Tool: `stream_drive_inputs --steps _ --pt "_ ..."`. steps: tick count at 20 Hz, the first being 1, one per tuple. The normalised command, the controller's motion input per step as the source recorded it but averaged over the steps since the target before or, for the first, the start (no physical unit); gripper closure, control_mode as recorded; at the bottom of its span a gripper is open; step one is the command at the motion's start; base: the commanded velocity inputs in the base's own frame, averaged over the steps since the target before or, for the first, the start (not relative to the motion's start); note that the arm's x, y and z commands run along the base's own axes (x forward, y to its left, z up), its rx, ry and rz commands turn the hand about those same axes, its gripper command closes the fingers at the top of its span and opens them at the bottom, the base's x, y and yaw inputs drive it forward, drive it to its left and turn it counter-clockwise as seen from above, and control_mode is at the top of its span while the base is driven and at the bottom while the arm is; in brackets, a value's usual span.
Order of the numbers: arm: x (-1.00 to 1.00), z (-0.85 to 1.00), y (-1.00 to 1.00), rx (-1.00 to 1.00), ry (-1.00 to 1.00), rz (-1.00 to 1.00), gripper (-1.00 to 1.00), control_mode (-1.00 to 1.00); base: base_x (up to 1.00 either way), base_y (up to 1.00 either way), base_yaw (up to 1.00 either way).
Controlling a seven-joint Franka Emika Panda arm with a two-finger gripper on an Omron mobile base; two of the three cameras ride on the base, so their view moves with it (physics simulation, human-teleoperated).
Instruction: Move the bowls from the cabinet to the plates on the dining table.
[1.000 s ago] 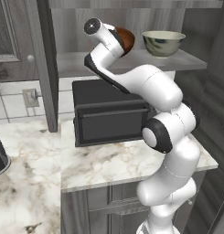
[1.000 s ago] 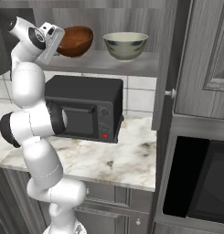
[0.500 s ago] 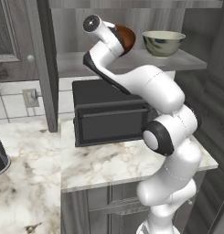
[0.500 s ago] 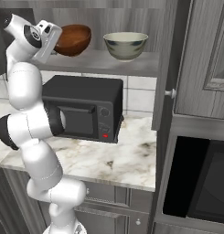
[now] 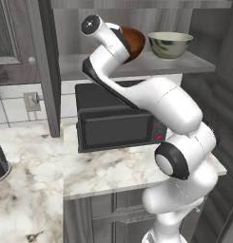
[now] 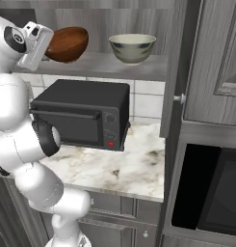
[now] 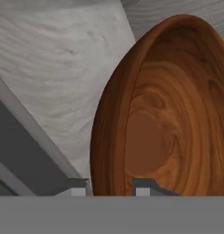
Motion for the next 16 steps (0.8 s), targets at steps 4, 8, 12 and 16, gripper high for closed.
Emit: stream_drive_inputs --steps 4,8,12,16 --pt "-0.87 0.00 0.00 -0.03 -0.04 0.00 1.00 -1.00 0.00 0.00 0.00" --pt "-0.89 0.00 0.00 -0.01 -0.02 0.00 1.00 -1.00 0.00 0.00 0.00" --pt "-0.86 -0.18 0.00 0.00 0.00 0.00 1.00 -1.00 0.00 0.00 0.00" --pt "-0.79 -0.50 0.00 0.00 0.00 0.00 1.00 -1.00 0.00 0.00 0.00"
